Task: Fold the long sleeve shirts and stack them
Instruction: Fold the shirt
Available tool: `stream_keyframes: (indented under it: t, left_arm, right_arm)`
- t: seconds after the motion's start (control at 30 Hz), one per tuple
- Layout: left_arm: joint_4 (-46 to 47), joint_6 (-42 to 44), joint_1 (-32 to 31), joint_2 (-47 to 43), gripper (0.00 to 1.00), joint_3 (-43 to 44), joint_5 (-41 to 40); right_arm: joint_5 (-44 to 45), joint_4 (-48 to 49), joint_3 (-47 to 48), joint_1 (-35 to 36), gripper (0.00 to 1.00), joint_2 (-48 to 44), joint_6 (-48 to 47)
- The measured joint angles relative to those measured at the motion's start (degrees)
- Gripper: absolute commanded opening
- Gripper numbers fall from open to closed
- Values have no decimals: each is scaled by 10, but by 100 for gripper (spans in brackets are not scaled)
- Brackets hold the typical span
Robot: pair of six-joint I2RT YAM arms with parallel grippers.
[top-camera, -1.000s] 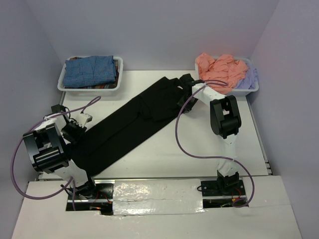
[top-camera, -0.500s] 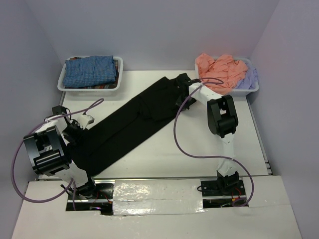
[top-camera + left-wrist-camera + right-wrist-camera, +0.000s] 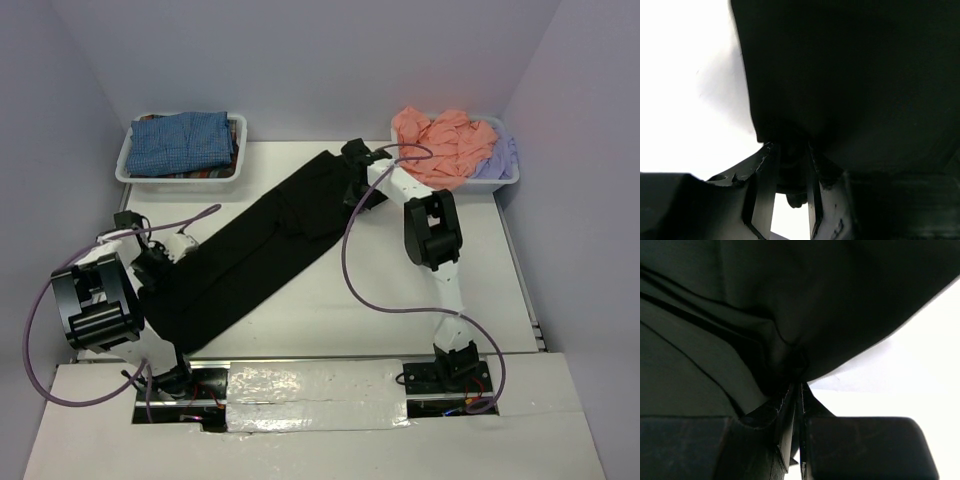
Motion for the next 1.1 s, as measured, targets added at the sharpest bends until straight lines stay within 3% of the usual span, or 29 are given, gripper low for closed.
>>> stream_keyframes:
  t: [0.3,0.6,0.83,1.1]
  left_arm:
    - [-27,-2,-76,20,38,12,-13]
    - [-54,-5,-190,45,37,37,-20]
    - [-55,-16,-296,48,37,37,-21]
    - [-66,-18,-380,47,37,39,-17]
  right_arm:
    - [-31,-28,186,-16,14,108,-32]
    - [-116,22,242,-62,23,149,-31]
    - [-118,87,261,-76,27,165,-25]
    - [-127,129,273,-81,39,165,-31]
